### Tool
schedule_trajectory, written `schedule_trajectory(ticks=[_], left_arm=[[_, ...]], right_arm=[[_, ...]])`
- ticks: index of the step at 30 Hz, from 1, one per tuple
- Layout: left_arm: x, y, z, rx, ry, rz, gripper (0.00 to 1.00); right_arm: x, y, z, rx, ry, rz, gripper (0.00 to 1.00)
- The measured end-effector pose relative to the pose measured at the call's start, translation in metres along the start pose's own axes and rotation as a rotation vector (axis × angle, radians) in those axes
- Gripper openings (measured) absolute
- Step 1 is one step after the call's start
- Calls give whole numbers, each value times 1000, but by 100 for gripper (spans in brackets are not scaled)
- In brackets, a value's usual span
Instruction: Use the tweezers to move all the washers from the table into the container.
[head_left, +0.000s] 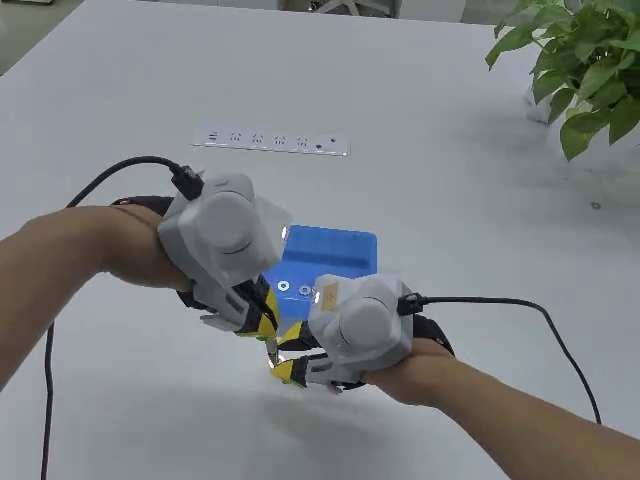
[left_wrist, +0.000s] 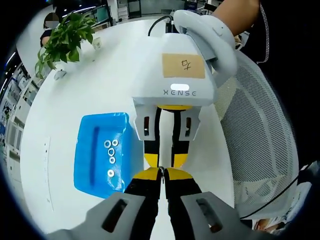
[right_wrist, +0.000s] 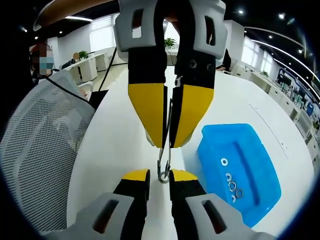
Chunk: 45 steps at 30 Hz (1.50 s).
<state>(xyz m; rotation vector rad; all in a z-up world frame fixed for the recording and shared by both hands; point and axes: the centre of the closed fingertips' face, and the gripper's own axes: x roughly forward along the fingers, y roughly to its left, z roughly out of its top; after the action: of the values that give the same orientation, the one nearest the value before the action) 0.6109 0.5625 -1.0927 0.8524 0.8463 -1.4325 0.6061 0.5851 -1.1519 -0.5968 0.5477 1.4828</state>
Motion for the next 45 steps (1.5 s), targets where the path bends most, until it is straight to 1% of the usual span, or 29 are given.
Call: schedule_trajectory(ticks=[2, 12, 23, 25, 31, 34, 38, 45], left_arm=[[0, -1, 1, 6, 1, -1, 7], [-1, -1, 4, 21, 2, -1, 7], [4, -3, -1, 25, 21, -4, 7], [4, -2, 0, 18, 10, 0, 7], [4, -3, 0, 5, -2, 1, 7], [4, -3, 1, 2, -6, -1, 7], [5, -4, 1, 0, -11, 0, 7], [4, -6, 1, -5, -14, 2, 7]], right_arm=[[0, -2, 0, 1, -1, -11, 16], [1, -2, 2, -14, -4, -16, 14], [4, 1, 0, -11, 0, -9, 14], [4, 1, 1, -8, -1, -9, 14], [7, 0, 1, 16, -10, -7, 13], [8, -1, 2, 25, -13, -9, 12], [10, 1, 2, 17, -5, -5, 11], [12, 2, 1, 27, -10, -1, 10]])
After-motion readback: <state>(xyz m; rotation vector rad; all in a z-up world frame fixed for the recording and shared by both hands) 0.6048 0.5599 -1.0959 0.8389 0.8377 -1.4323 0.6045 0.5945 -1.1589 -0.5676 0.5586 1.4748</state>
